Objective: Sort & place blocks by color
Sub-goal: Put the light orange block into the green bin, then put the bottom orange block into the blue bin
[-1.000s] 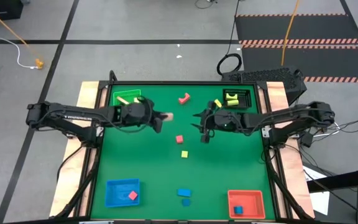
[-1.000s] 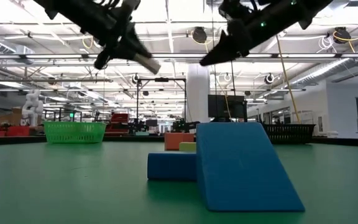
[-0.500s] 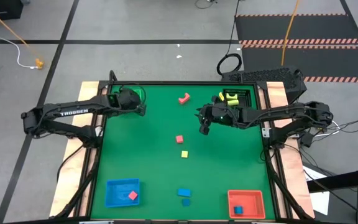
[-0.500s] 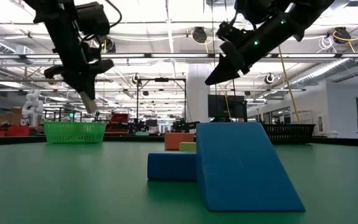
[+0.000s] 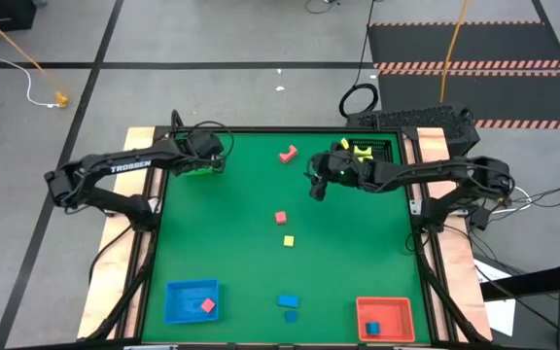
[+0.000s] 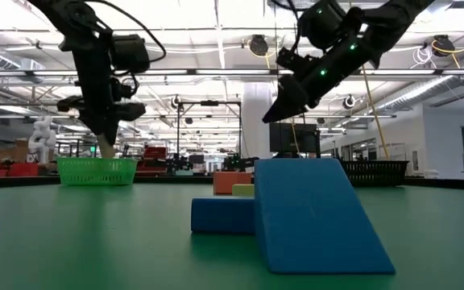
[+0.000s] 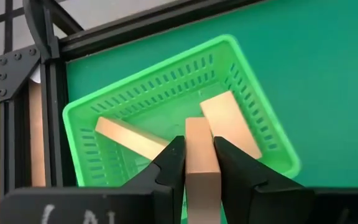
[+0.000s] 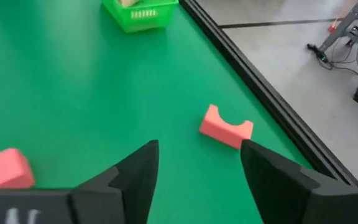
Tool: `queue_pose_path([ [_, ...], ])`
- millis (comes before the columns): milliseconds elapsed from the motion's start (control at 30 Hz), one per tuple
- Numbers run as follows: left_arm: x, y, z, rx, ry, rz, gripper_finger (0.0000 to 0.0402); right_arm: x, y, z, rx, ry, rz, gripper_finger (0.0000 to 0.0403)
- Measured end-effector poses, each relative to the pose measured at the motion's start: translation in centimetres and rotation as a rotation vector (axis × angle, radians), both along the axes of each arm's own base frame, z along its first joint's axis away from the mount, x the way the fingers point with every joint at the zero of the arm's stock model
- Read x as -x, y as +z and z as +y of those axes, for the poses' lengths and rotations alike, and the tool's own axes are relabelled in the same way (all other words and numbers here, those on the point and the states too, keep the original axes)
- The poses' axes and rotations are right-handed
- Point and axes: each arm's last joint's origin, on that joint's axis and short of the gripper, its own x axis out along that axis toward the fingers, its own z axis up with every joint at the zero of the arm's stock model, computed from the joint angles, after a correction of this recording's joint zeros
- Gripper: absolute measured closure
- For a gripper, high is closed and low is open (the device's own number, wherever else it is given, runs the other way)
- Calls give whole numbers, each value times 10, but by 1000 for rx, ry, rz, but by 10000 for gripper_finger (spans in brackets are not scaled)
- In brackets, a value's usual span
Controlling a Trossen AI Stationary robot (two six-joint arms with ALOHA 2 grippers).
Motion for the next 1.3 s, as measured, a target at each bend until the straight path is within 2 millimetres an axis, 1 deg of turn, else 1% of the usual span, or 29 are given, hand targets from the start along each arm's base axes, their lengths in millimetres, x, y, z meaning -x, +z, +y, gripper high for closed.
queue_pose_path([
  [167,0,-2,2,8,1,16,295,-2,-16,-10,-1,-16,73,157],
  [333,2,2,0,-6,-39,24,262,-2,-28,-19,19,-18,135,154],
  [433,3,5,-1,-14,-46,13,246,-1,-28,-24,21,-34,128,154],
  [500,4,8,-2,-11,-55,-8,237,-2,-24,-28,26,-54,86,154],
  [633,2,16,-7,2,-97,-103,226,-3,-16,-39,-56,-161,-89,154],
  [700,-2,21,-11,-13,-144,-152,225,-2,-16,-43,-90,-129,-109,154],
  [767,-8,25,-16,-25,-208,-189,225,-3,-16,-43,-62,-25,-82,154],
  [867,-20,30,-26,-49,-330,-245,225,-4,-14,-41,22,126,-44,154],
  [933,-27,31,-34,-51,-416,-266,225,-5,-15,-39,22,161,-39,155],
  [1067,-45,32,-58,-51,-559,-329,224,-8,-17,-29,-153,159,-91,163],
  [1133,-51,33,-70,-51,-618,-351,224,-10,-18,-21,-214,166,-118,168],
  [1200,-59,33,-82,-58,-671,-379,224,-13,-19,-9,-225,197,-133,172],
  [1300,-61,32,-97,-56,-752,-359,224,-16,-24,14,-152,319,-106,176],
])
